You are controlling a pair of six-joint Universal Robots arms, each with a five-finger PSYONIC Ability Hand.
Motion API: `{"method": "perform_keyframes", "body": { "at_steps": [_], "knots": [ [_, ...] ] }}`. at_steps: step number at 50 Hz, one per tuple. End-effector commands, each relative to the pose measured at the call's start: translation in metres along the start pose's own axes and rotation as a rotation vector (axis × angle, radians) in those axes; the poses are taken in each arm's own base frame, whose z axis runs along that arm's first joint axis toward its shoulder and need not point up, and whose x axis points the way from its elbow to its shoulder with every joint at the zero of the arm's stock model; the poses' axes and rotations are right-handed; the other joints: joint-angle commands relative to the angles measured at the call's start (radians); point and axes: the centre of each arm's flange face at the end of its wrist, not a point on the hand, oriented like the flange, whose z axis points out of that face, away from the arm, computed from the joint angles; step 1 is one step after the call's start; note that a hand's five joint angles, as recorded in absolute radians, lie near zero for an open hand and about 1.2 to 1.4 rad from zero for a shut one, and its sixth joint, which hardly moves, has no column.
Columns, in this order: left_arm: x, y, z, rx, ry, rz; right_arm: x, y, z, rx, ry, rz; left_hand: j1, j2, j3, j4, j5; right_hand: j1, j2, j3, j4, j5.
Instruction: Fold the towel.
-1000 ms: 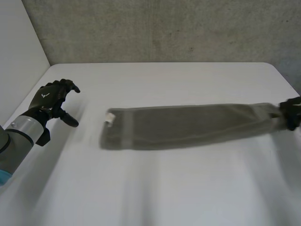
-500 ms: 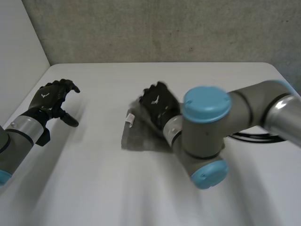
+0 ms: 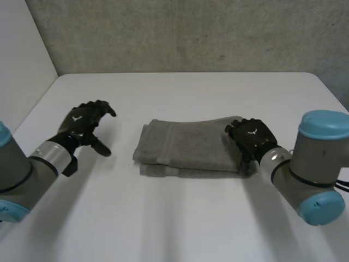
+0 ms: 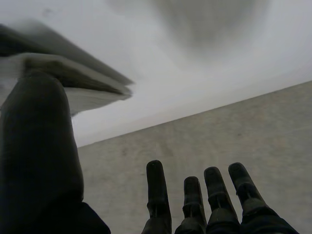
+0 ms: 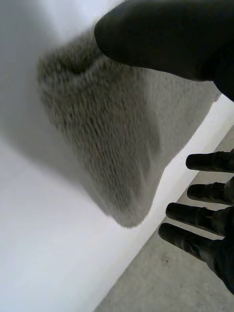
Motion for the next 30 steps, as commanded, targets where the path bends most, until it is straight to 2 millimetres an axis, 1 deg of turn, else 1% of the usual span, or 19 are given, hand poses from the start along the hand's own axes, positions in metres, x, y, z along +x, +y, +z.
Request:
{"method": "perform_keyframes", "body": {
  "at_steps": [1, 3, 4, 7, 8, 10, 11, 12, 14, 17, 19, 20, 22, 29, 30],
  "knots": [
    [0.022, 0.005, -0.001, -0.014, 0.055, 0.004, -0.002, 0.009, -0.003, -0.012, -0.026, 0.049, -0.056, -0.053, -0.06, -0.061, -0.037, 0.109, 0.104, 0.102, 0.09, 0.113],
    [0.022, 0.005, -0.001, -0.014, 0.055, 0.004, -0.003, 0.013, -0.004, -0.027, -0.032, 0.054, -0.056, -0.053, -0.06, -0.061, -0.037, 0.211, 0.206, 0.205, 0.192, 0.215],
    [0.022, 0.006, -0.002, -0.018, 0.055, 0.003, -0.003, 0.014, -0.004, -0.027, -0.032, 0.054, -0.056, -0.053, -0.06, -0.061, -0.037, 0.211, 0.207, 0.205, 0.193, 0.215],
    [0.022, 0.008, -0.003, -0.022, 0.053, 0.001, 0.001, 0.018, -0.005, -0.039, -0.018, 0.06, -0.056, -0.053, -0.06, -0.061, -0.037, 0.501, 0.496, 0.495, 0.483, 0.505],
    [0.022, 0.008, -0.003, -0.022, 0.053, 0.001, 0.001, 0.018, -0.005, -0.039, -0.018, 0.06, -0.056, -0.053, -0.06, -0.061, -0.037, 0.502, 0.497, 0.496, 0.484, 0.506],
    [0.022, 0.008, -0.003, -0.022, 0.052, 0.001, 0.005, 0.018, -0.006, -0.038, -0.008, 0.061, -0.059, -0.056, -0.063, -0.064, -0.04, 0.75, 0.745, 0.744, 0.732, 0.754],
    [0.021, 0.008, -0.003, -0.022, 0.052, 0.001, 0.005, 0.018, -0.006, -0.038, -0.008, 0.061, -0.059, -0.056, -0.063, -0.064, -0.04, 0.752, 0.747, 0.745, 0.733, 0.756],
    [0.021, 0.008, -0.003, -0.022, 0.052, 0.001, 0.007, 0.02, -0.007, -0.044, -0.003, 0.057, -0.059, -0.056, -0.063, -0.064, -0.04, 0.839, 0.834, 0.832, 0.82, 0.843],
    [0.02, 0.007, -0.003, -0.02, 0.046, 0.001, 0.014, 0.021, -0.01, -0.049, 0.015, 0.056, -0.062, -0.059, -0.066, -0.067, -0.043, 0.863, 0.858, 0.857, 0.845, 0.867],
    [0.02, 0.007, -0.003, -0.02, 0.046, -0.001, 0.017, 0.023, -0.012, -0.056, 0.021, 0.061, -0.062, -0.059, -0.066, -0.067, -0.043, 0.863, 0.858, 0.857, 0.845, 0.867],
    [0.02, 0.007, -0.003, -0.02, 0.046, 0.001, 0.026, 0.03, -0.015, -0.08, 0.04, 0.059, -0.062, -0.059, -0.066, -0.067, -0.043, 0.863, 0.858, 0.857, 0.845, 0.867],
    [0.02, 0.008, -0.003, -0.023, 0.046, -0.001, 0.026, 0.03, -0.015, -0.08, 0.04, 0.059, -0.062, -0.059, -0.066, -0.067, -0.043, 0.863, 0.858, 0.857, 0.845, 0.867],
    [0.02, 0.008, -0.003, -0.022, 0.046, 0.0, 0.034, 0.039, -0.02, -0.105, 0.046, 0.038, -0.062, -0.059, -0.066, -0.067, -0.043, 0.907, 0.902, 0.9, 0.888, 0.911],
    [0.02, 0.008, -0.004, -0.025, 0.046, -0.001, 0.045, 0.048, -0.03, -0.129, 0.043, -0.002, -0.065, -0.062, -0.069, -0.07, -0.046, 0.945, 0.941, 0.939, 0.927, 0.949],
    [0.02, 0.008, -0.004, -0.025, 0.044, -0.003, 0.047, 0.049, -0.032, -0.131, 0.047, -0.008, -0.065, -0.062, -0.069, -0.07, -0.046, 1.041, 1.037, 1.035, 1.023, 1.045]
  ]
}}
